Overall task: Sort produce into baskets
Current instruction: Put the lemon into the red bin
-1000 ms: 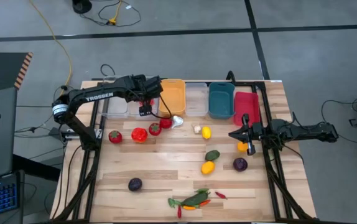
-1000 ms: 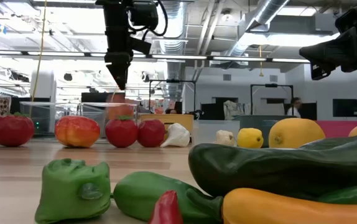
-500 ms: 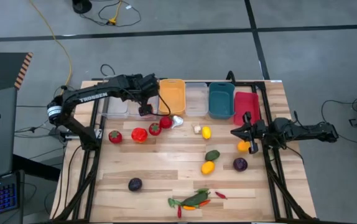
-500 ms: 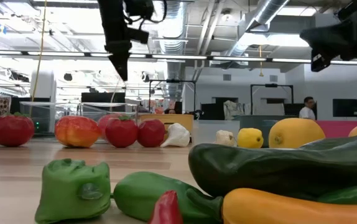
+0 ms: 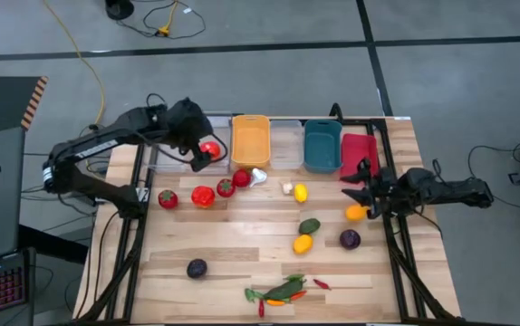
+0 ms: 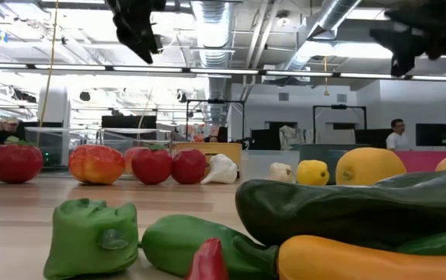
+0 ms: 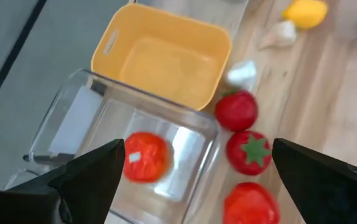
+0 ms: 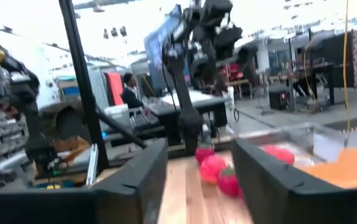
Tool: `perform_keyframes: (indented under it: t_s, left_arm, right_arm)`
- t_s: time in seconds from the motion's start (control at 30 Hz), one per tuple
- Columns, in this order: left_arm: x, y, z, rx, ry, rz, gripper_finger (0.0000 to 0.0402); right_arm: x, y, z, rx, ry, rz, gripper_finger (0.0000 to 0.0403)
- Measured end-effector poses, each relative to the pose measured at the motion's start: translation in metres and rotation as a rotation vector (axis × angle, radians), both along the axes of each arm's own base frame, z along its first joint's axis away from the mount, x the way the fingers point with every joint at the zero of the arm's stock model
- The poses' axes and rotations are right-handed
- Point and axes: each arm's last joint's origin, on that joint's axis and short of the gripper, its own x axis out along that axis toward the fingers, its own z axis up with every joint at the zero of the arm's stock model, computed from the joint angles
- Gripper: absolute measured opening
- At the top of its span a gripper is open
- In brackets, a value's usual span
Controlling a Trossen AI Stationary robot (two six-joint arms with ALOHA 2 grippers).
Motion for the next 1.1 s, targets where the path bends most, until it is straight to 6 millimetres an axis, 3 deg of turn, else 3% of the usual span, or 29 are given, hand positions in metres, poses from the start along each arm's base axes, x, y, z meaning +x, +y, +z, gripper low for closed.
perform_keyframes:
  t_s: [0.13, 0.33, 0.63, 0.9, 1.1]
  left_arm:
    - [0.0, -0.014, -0.004, 0.015, -0.091, -0.038, 0.0394]
    - [0.002, -0.035, -0.035, 0.03, -0.241, -0.101, 0.0394]
    - [0.003, -0.047, -0.074, 0.015, -0.379, -0.106, 0.0394]
    - [0.006, -0.049, -0.078, 0.01, -0.366, -0.119, 0.0394]
    - [0.006, -0.049, -0.079, 0.009, -0.363, -0.119, 0.0394]
  right_arm:
    - [-0.01, -0.001, 0.028, -0.064, -0.023, -0.022, 0.0253]
    - [-0.017, -0.002, 0.063, -0.076, 0.123, -0.057, 0.0258]
    - [0.002, -0.001, 0.106, -0.102, 0.493, -0.041, 0.0258]
    - [0.032, 0.005, 0.116, -0.097, 0.89, -0.012, 0.0258]
    - [0.053, 0.014, 0.103, -0.132, 1.234, 0.027, 0.0258]
